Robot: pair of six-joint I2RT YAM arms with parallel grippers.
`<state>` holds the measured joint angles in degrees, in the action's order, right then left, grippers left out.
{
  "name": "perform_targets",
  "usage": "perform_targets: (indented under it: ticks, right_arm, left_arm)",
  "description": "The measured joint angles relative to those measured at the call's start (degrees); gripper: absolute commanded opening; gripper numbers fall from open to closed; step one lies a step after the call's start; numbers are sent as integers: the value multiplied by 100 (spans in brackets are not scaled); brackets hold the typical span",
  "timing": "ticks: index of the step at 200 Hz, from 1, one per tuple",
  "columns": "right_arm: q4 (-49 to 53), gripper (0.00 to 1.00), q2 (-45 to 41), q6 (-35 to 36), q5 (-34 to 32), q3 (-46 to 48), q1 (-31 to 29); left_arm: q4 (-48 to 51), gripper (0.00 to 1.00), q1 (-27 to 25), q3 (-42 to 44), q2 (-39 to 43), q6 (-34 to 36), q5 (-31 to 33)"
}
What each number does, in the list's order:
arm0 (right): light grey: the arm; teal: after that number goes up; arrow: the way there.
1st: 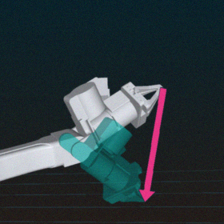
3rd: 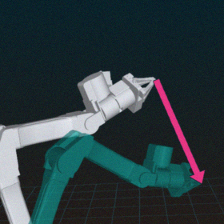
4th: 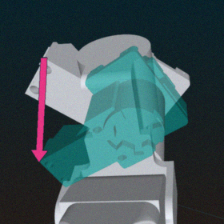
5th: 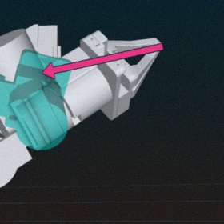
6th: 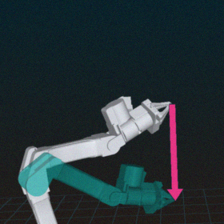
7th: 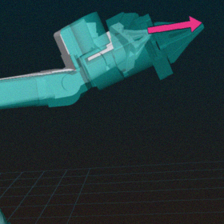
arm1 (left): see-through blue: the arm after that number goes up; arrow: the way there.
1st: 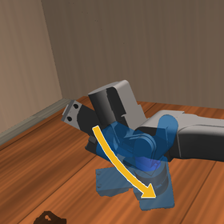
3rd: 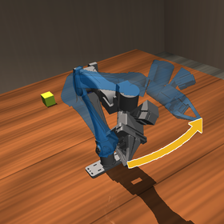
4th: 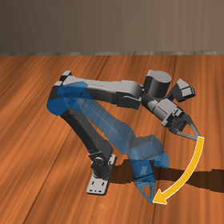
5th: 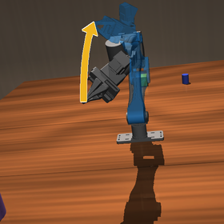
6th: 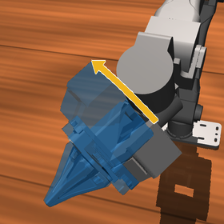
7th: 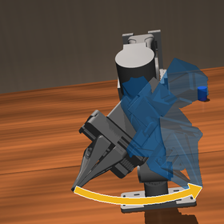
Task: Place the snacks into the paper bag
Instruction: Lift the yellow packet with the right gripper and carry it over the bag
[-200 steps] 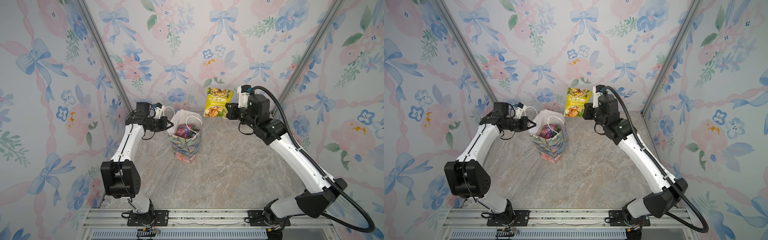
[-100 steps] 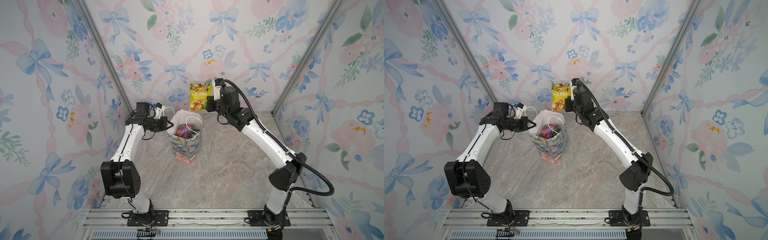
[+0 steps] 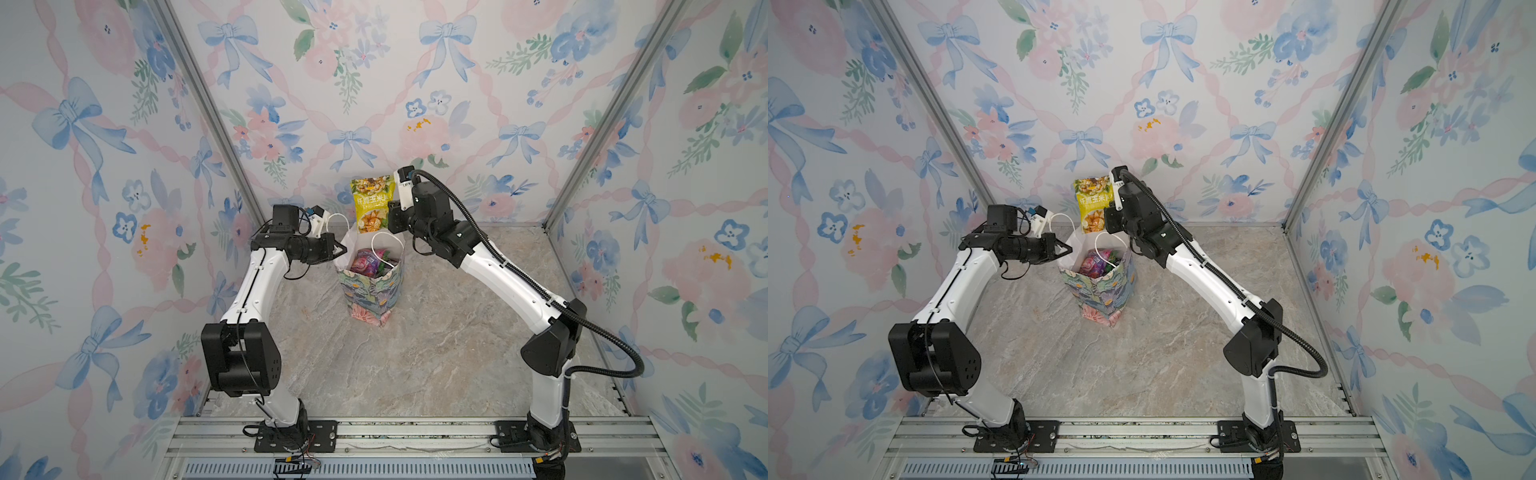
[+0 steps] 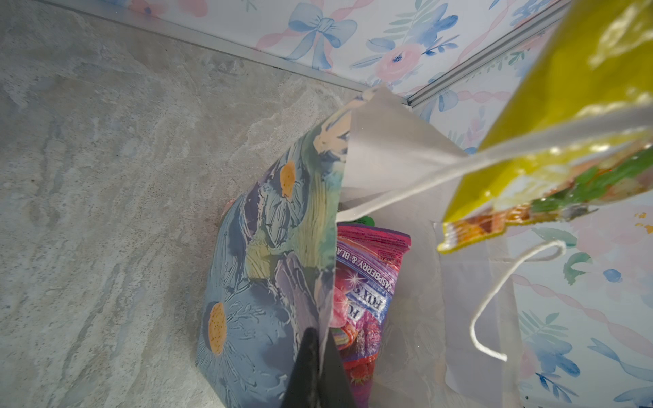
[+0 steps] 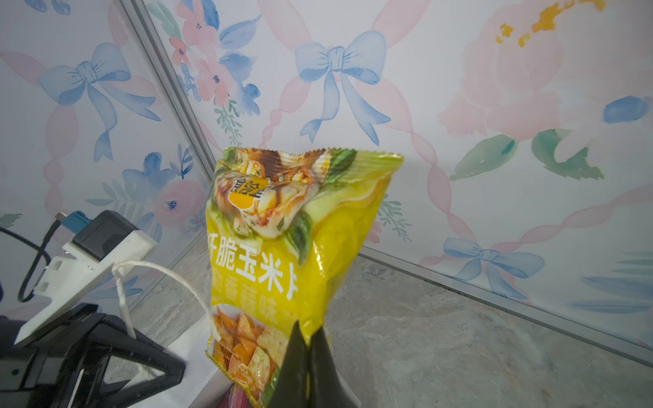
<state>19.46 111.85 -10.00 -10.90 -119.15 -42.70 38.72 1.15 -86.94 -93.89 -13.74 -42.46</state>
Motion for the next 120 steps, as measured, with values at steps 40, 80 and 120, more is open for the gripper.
perform_targets:
  ticks: [40, 80, 120]
  right_arm:
    - [-103, 0, -378, -68, 83, 730, -11]
    - [-208, 0, -706, -251, 267, 1084, -11]
    - [-275, 0, -1106, -494, 492, 1458, -11]
  left_arm:
    - [-2, 0, 2, 4, 0, 0, 2]
    - [-2, 0, 2, 4, 0, 0, 2]
    - [-2, 0, 2, 4, 0, 0, 2]
